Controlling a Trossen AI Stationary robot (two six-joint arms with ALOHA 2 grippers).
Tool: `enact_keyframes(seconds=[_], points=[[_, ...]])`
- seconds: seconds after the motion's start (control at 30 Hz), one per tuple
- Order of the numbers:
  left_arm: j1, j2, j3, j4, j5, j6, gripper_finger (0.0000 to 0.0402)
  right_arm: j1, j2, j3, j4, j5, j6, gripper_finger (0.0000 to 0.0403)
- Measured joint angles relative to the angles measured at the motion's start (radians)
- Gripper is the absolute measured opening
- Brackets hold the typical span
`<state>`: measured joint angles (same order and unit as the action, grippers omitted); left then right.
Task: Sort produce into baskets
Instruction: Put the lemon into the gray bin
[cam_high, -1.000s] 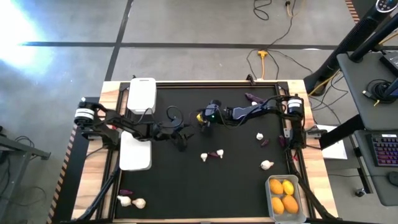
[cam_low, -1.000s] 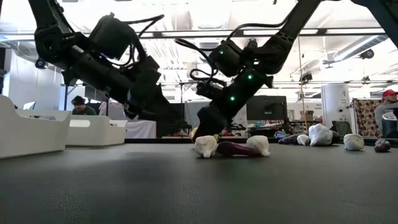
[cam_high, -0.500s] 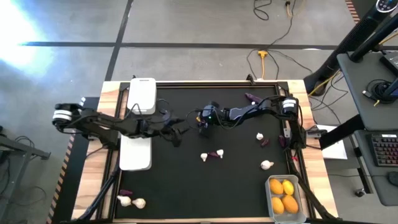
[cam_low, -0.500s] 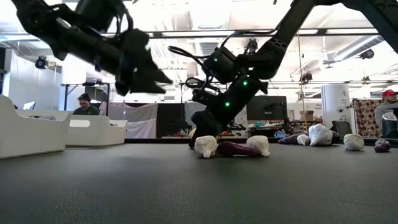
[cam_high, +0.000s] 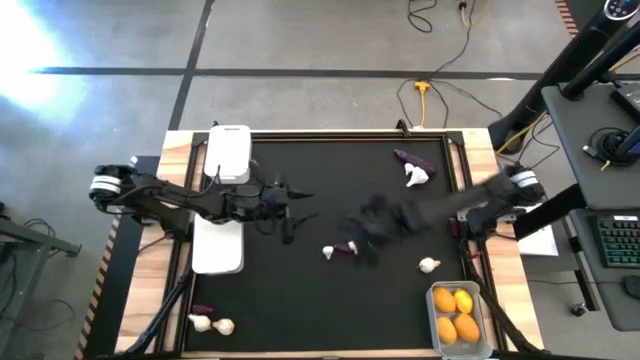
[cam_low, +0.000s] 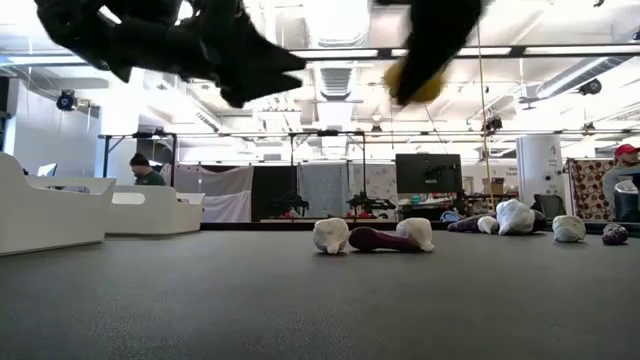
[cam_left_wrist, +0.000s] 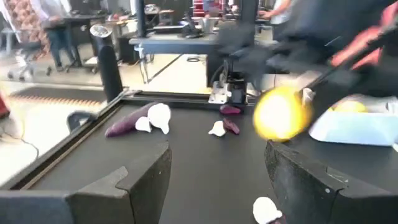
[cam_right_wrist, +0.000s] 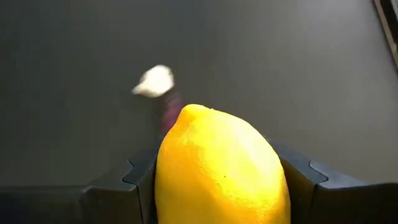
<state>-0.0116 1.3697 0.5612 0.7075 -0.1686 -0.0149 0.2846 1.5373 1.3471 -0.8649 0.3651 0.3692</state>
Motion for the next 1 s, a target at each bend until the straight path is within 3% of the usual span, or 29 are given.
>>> enact_keyframes(seconds=[0.23,0.43,0.67,0.8,1.0], points=[[0.003,0.179,0.180,-0.011,-0.007,-0.020,0.0240,0.346,-0.069,0.029,-0.297,0.072,0.612,0.0208],[0.001,0.347,0.347,-0.075,0.065,0.040,0.0240,0.538,-0.052,0.027,-0.442,-0.137,1.064,0.0209],[0.009,0.429,0.437,-0.122,0.082,0.097,0.0240,0.684,-0.019,0.027,-0.438,-0.424,1.338,0.0210],[0.016,0.426,0.450,-0.115,0.082,0.133,0.0240,0.741,0.027,0.027,-0.420,-0.448,1.415,0.0210],[0.025,0.424,0.454,-0.116,0.082,0.138,0.0240,0.778,0.135,0.026,-0.403,-0.469,1.397,0.0210]])
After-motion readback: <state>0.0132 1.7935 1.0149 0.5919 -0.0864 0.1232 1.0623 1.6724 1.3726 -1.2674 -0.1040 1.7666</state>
